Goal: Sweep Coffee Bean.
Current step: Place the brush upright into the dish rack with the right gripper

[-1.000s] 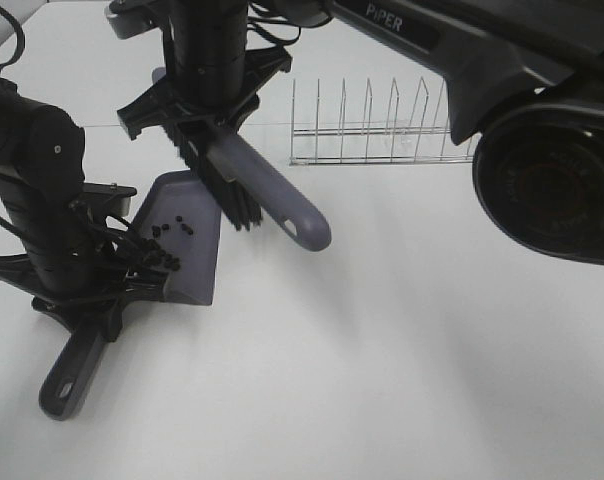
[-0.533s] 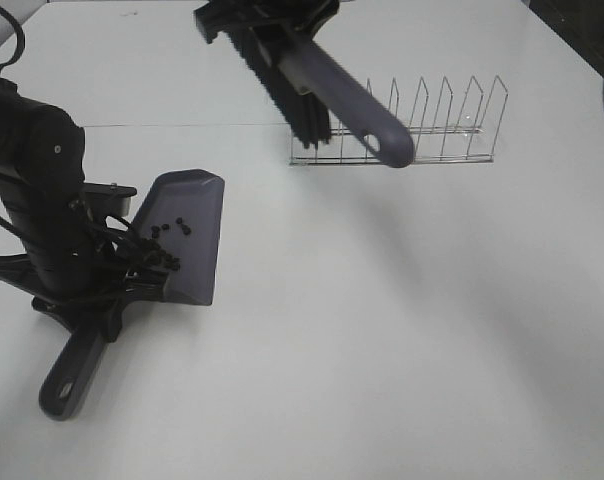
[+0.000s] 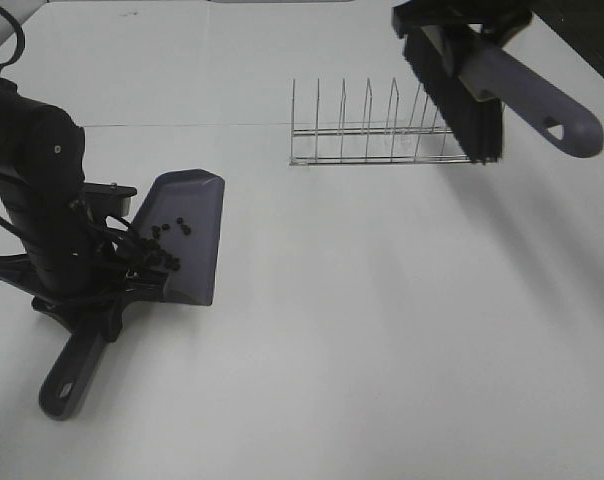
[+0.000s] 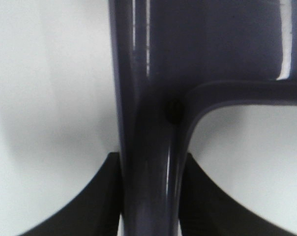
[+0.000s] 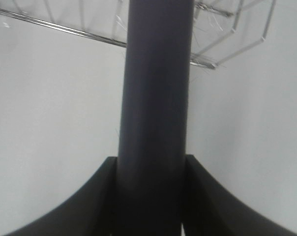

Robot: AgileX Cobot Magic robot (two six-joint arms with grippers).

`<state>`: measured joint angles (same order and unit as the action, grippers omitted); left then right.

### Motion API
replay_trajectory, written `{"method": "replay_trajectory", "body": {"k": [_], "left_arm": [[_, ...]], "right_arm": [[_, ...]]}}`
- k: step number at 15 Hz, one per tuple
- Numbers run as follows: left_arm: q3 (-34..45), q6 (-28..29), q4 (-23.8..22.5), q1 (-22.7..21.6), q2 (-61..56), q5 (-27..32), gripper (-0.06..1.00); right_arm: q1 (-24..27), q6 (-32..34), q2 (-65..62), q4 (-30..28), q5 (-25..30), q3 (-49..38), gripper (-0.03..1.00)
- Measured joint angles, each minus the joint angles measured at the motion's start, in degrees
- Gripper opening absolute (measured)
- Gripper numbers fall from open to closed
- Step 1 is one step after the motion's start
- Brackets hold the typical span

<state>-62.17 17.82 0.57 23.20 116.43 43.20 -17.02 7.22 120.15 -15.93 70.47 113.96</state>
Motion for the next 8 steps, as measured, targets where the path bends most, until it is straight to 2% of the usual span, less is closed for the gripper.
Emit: {"method": "replay_trajectory", "body": {"k": [4,6,8], "left_arm": [[0.00,0.00,0.00,0.00,0.06,0.00,0.26],[0.00,0.00,0.00,0.00,0.06,-0.06,0.26],[0.00,0.00,0.00,0.00,0.06,-0.11,0.26]], "right_arm": [[7.79,-0.34,-2.29,3.09,-0.06,-9.57,0.36],[8.37,-0.40,-2.29,3.67,-0.46,-14.04,0.36],[8.37,-0.40,-2.06,4.81,-3.55,-16.90,0.36]]}}
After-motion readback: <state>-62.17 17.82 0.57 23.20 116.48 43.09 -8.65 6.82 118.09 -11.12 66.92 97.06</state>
